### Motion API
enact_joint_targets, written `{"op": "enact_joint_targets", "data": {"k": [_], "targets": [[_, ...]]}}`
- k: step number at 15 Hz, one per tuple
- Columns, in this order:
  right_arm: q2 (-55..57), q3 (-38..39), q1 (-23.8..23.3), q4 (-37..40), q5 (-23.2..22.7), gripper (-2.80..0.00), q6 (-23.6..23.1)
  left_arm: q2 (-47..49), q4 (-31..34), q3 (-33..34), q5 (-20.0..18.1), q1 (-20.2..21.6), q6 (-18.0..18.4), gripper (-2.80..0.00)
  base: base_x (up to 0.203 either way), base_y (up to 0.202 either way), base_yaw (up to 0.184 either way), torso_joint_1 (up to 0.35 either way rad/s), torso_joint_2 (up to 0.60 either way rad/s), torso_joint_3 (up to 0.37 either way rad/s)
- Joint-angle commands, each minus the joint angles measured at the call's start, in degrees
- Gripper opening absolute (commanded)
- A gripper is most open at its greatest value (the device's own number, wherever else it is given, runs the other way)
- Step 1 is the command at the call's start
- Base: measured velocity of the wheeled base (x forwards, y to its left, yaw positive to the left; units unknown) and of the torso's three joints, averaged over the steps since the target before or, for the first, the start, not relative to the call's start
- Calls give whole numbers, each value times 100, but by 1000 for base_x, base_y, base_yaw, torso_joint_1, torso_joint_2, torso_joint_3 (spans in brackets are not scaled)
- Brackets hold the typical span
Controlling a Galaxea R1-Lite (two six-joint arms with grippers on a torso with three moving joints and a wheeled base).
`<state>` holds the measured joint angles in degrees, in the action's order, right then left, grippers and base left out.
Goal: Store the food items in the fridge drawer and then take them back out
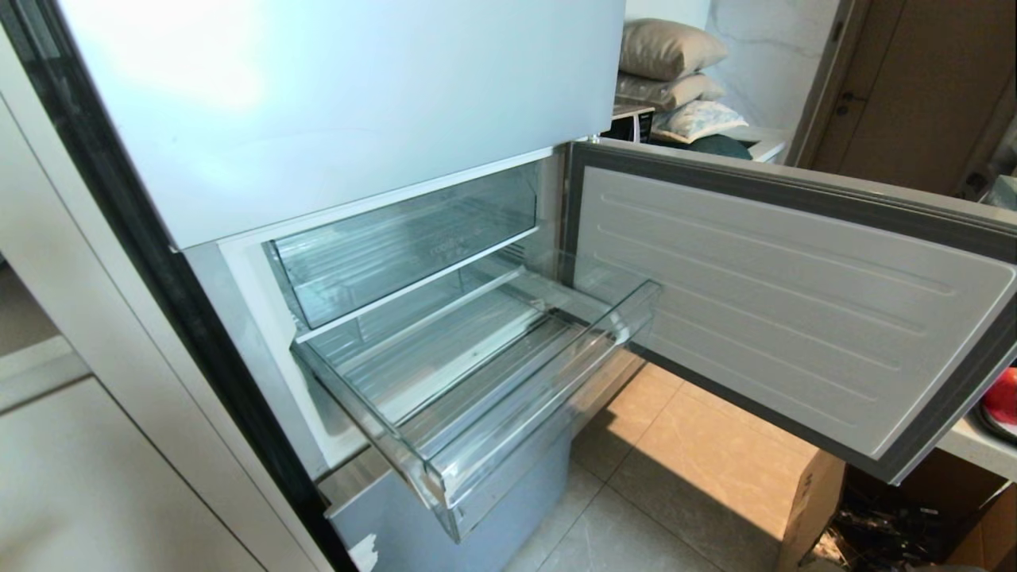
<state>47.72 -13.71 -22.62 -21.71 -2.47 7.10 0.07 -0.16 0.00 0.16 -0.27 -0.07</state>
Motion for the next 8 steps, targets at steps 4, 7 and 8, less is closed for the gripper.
{"op": "enact_joint_targets", "data": {"k": [4, 7, 8], "targets": [[-3131, 1161, 1390, 1534, 60, -280, -1242, 2, -2, 0, 2, 0, -1, -280, 0, 0, 0, 0, 0, 0], [-3155, 1371, 1646, 2233, 89, -280, -1493, 2, -2, 0, 2, 0, -1, -280, 0, 0, 0, 0, 0, 0], [-3155, 1371, 1646, 2233, 96, -280, -1439, 2, -2, 0, 2, 0, -1, -280, 0, 0, 0, 0, 0, 0]]}}
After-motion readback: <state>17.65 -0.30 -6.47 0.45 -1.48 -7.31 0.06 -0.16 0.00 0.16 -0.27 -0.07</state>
